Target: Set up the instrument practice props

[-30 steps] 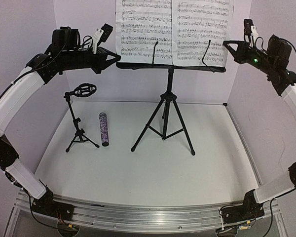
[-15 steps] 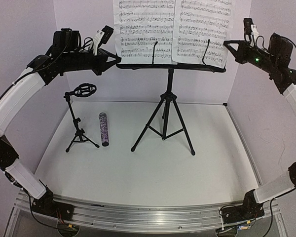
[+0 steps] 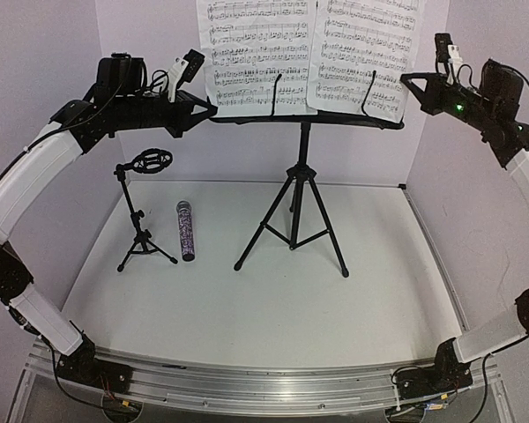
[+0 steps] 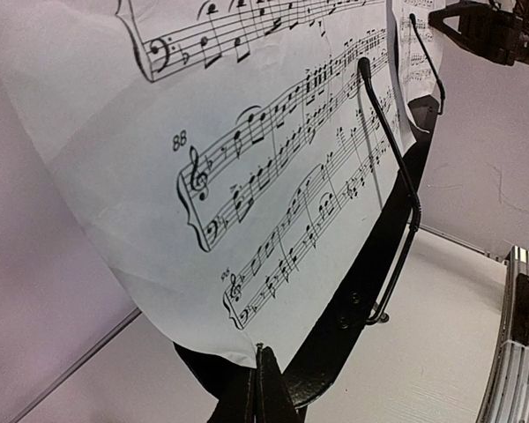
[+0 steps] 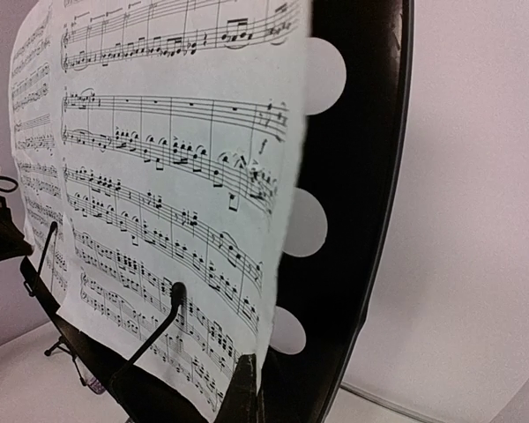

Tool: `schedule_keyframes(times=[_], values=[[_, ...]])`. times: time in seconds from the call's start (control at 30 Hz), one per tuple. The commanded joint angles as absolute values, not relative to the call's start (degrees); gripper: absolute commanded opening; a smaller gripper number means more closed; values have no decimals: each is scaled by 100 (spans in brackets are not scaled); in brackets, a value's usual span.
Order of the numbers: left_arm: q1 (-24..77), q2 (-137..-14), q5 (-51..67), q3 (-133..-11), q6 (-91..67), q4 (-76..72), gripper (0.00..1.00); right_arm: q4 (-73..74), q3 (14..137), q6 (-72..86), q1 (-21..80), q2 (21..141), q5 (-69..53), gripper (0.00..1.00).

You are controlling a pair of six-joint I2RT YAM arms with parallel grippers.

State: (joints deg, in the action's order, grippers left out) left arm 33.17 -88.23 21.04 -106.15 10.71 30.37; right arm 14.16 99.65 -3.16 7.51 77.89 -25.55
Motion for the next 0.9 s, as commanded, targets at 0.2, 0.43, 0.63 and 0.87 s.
schedule_keyframes(times=[0.2,0.43,0.63,0.87], values=[[3287,-8808,2092,-10940,1179,2863,0,1447,10343,-468,682,7838,-2507,0],[3287,-8828,2124,-10975,1155,2886,0,1450,10229,-457,675,7788,-2496,0],[3287,-8754,2145,-10808,1081,2857,0,1450,10192,-491,675,7744,-2447,0],[3287,-8741,2160,-10787,1081,2849,0,1450,10106,-499,674,7686,-2410,0]])
